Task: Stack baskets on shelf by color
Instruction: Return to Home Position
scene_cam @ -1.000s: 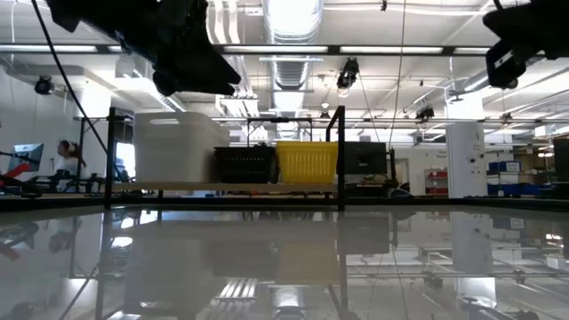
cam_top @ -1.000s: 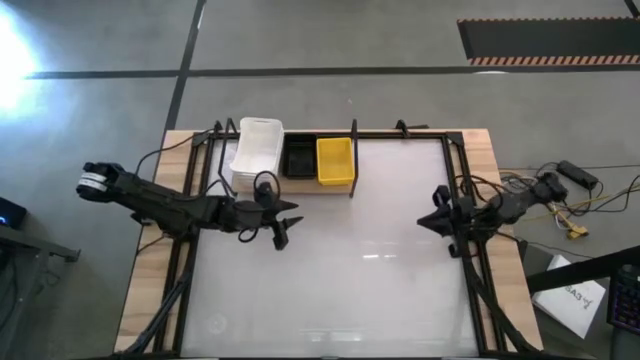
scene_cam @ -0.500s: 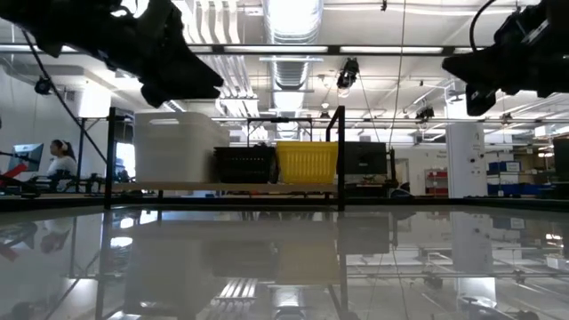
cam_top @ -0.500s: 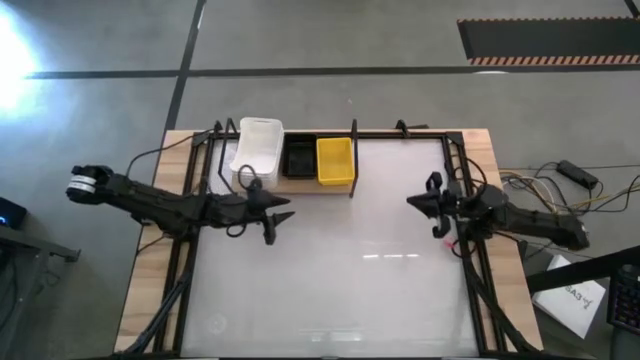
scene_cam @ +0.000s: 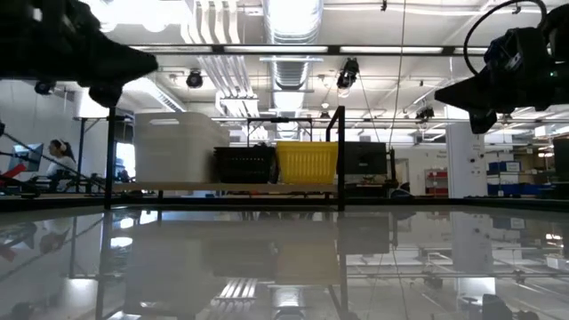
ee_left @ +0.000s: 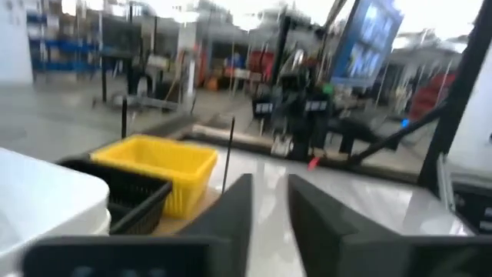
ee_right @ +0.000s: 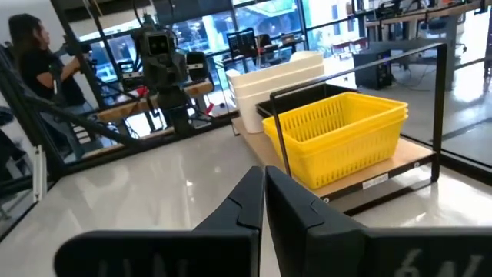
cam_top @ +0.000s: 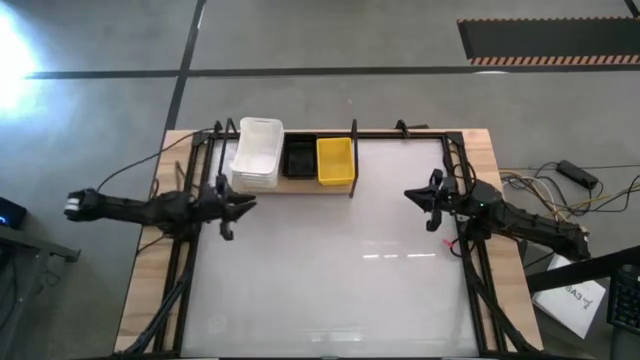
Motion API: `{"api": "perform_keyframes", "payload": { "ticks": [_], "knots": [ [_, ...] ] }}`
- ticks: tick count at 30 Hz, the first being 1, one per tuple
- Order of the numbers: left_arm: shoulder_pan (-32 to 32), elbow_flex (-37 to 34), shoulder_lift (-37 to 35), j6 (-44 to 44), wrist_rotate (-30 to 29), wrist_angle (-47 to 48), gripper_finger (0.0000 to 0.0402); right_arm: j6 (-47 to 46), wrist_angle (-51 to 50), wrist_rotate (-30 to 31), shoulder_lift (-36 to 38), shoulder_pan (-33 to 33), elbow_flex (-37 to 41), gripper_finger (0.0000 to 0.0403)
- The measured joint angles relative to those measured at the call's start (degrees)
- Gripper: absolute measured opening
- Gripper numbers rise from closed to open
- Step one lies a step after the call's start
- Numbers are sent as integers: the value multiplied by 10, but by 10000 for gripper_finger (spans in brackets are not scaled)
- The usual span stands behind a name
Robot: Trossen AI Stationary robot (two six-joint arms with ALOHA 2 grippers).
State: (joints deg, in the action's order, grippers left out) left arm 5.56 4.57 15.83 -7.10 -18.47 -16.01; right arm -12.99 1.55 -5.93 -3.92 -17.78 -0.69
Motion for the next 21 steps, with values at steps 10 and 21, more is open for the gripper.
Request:
{"api": "perform_keyframes", "payload": {
  "ticks": [10,21],
  "knots": [
    [0,-40,-136,32,27,106,1,-13,3,2,-3,0,0,8],
    [-1,-41,-135,72,69,125,0,54,2,14,0,0,0,8]
  ]
}}
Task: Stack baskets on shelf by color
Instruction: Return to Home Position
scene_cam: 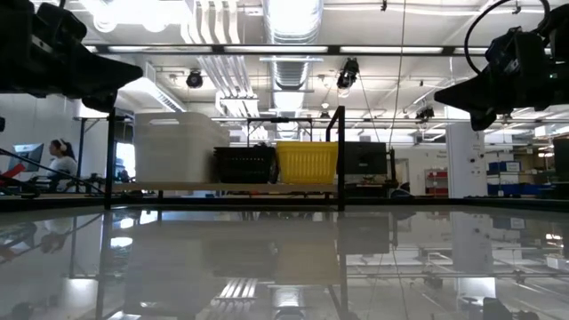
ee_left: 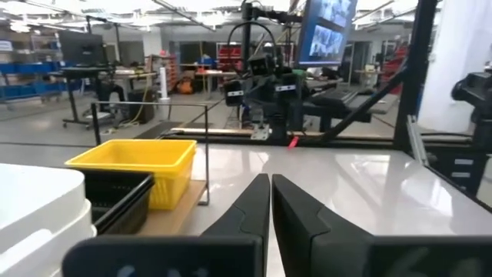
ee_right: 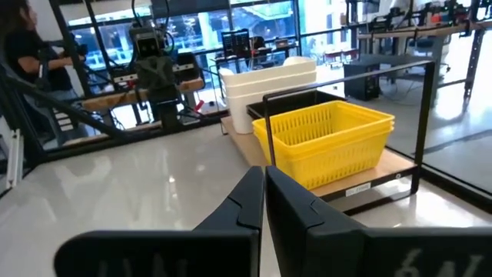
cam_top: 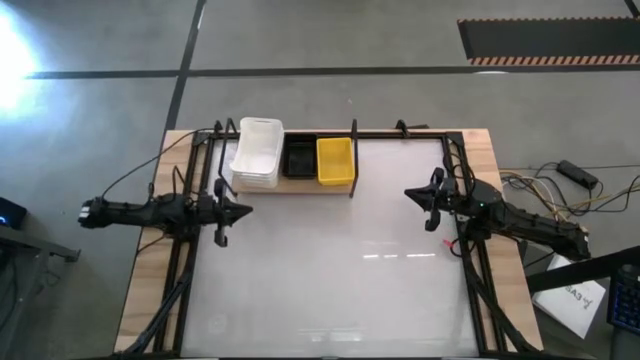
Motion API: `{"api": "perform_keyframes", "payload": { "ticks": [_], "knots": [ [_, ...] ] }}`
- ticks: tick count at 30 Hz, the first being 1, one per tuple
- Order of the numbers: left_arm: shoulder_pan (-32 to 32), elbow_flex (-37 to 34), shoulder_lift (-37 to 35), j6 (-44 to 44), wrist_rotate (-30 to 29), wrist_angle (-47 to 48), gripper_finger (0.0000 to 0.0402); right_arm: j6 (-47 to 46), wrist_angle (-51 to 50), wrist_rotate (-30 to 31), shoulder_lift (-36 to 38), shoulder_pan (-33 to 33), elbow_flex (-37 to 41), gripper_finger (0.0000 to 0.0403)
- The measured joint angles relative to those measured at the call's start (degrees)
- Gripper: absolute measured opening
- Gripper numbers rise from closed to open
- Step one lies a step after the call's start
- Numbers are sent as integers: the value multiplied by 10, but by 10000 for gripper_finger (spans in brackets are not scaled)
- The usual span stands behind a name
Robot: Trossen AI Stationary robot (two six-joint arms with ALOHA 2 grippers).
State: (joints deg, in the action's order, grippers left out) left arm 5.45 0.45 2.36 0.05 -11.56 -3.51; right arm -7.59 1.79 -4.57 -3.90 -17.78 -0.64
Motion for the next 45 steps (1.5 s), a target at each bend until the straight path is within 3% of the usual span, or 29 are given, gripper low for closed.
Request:
{"api": "perform_keyframes", "payload": {
  "ticks": [10,22,25,28,37,45],
  "knots": [
    [0,-1,13,4,-6,-2,0,-2,-8,-2,-12,0,-1,8],
    [0,-1,27,4,-7,-3,0,-14,33,-150,-6,0,0,8],
    [0,-2,29,4,-7,-3,0,-32,27,-159,11,6,0,8],
    [0,-2,30,4,-7,-3,0,-48,28,-143,23,29,0,8],
    [0,-2,30,4,-7,-3,0,-17,32,12,23,134,1,8],
    [0,-2,31,4,-7,-3,0,47,-8,19,17,153,1,9]
  ]
}}
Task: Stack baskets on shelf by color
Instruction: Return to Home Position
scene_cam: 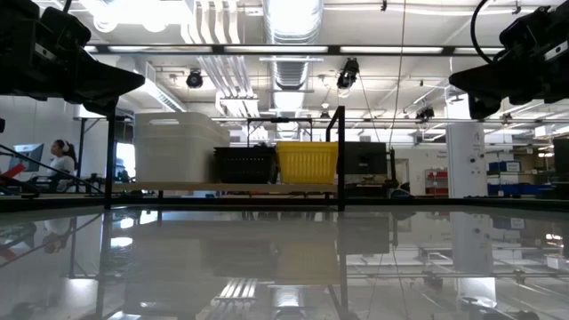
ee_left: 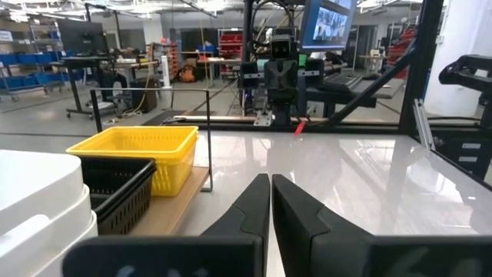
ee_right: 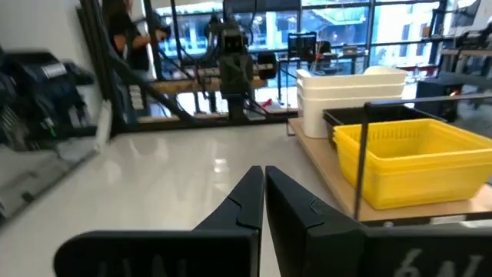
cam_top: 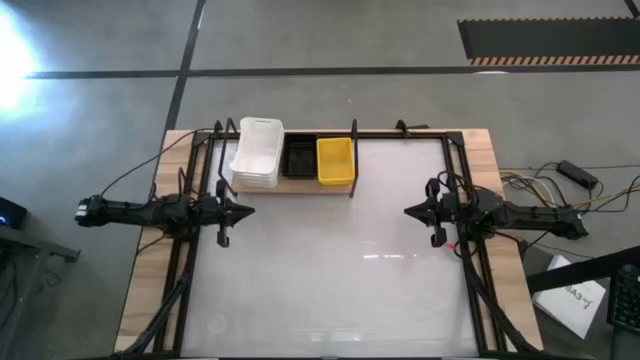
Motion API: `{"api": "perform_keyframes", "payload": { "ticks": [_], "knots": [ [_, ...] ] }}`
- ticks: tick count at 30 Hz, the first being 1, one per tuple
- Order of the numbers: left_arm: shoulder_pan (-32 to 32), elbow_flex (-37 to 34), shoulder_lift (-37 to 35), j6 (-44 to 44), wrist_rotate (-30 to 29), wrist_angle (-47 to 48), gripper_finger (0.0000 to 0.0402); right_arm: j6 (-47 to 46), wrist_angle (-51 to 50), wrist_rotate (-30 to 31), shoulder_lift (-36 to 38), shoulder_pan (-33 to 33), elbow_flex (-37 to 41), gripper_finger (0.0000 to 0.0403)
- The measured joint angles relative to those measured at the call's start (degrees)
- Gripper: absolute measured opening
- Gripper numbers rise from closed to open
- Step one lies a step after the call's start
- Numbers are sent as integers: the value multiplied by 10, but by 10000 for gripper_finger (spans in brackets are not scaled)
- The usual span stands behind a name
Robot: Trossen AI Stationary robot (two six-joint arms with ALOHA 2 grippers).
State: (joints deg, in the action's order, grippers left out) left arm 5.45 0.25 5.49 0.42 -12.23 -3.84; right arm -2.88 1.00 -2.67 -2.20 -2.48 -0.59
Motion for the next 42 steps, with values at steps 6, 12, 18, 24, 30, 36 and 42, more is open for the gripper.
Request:
{"api": "perform_keyframes", "payload": {
  "ticks": [6,12,18,24,30,36,42],
  "knots": [
    [0,0,1,0,0,0,0,25,-2,1,-29,0,-1,9],
    [0,0,1,0,0,-2,0,25,-4,1,-39,0,-1,9],
    [0,0,4,0,0,-2,0,25,-3,1,-39,0,-1,9],
    [0,0,5,0,0,-2,0,25,-3,-1,-39,0,-1,9],
    [0,0,5,0,0,-2,0,25,-2,-1,-39,0,-1,9],
    [0,0,5,0,0,-2,0,25,-2,-1,-39,0,-1,9],
    [0,0,5,0,0,-2,0,25,-2,-1,-39,0,-1,9]
  ]
}}
